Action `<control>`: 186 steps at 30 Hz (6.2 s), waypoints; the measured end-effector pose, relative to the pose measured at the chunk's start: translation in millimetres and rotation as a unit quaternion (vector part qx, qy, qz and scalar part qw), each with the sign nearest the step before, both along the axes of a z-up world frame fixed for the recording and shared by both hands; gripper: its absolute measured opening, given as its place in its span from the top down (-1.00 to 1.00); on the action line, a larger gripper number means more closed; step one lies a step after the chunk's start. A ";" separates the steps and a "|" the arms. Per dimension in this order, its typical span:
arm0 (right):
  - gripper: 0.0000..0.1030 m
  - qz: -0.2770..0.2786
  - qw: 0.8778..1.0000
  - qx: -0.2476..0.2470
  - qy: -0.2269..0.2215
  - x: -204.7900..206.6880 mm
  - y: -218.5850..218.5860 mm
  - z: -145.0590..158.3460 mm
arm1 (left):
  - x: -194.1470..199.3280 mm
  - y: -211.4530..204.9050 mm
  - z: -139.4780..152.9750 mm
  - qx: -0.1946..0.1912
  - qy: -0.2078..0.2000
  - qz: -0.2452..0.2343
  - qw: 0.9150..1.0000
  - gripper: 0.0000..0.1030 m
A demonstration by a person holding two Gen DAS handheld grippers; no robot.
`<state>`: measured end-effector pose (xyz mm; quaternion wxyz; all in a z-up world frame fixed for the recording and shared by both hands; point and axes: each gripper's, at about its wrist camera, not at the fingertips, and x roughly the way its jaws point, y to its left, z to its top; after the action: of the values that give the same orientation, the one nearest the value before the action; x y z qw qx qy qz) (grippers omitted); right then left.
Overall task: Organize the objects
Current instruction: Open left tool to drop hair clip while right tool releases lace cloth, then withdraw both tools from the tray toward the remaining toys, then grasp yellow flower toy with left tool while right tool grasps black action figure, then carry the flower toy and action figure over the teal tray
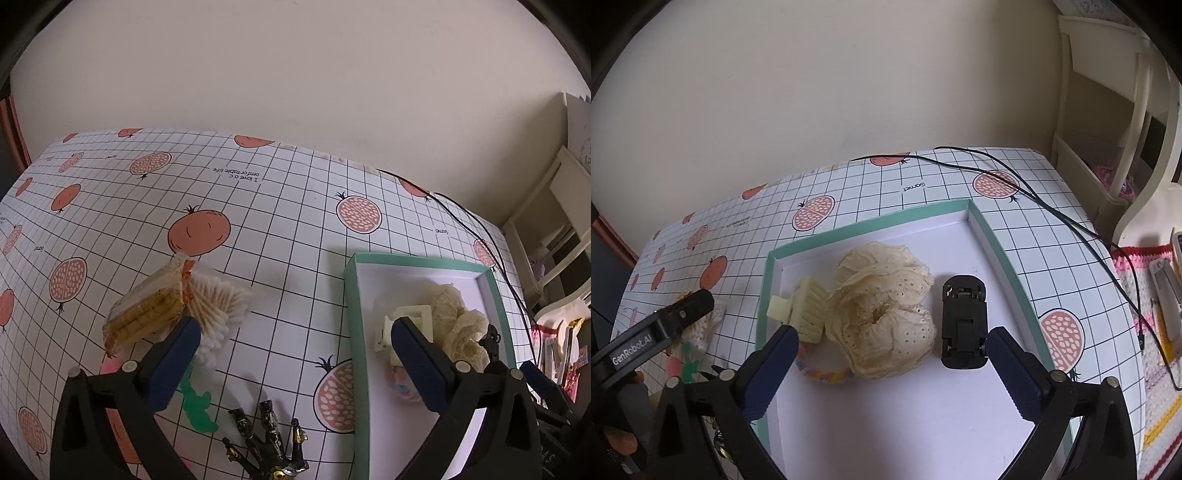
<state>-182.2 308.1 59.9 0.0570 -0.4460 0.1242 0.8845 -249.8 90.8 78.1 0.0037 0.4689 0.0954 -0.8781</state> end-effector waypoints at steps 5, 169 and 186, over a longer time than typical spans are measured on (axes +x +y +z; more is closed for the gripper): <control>-1.00 0.008 1.000 0.003 0.005 2.4 -6.3 9.3 | 5.3 -2.5 6.8 0.004 0.002 0.001 1.000 -0.99; 0.09 0.184 0.981 -0.001 -0.061 14.3 -149.3 -2.7 | 86.1 -126.4 -15.3 0.018 -0.101 0.010 0.995 0.21; 0.09 0.114 0.992 -0.003 -0.052 18.8 -90.2 8.7 | 69.9 -73.2 13.8 0.052 -0.041 -0.014 0.998 0.21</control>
<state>-163.3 217.9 68.6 -0.0390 -0.5029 0.0725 0.8604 -179.9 17.6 91.9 -0.0293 0.5054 0.1338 -0.8520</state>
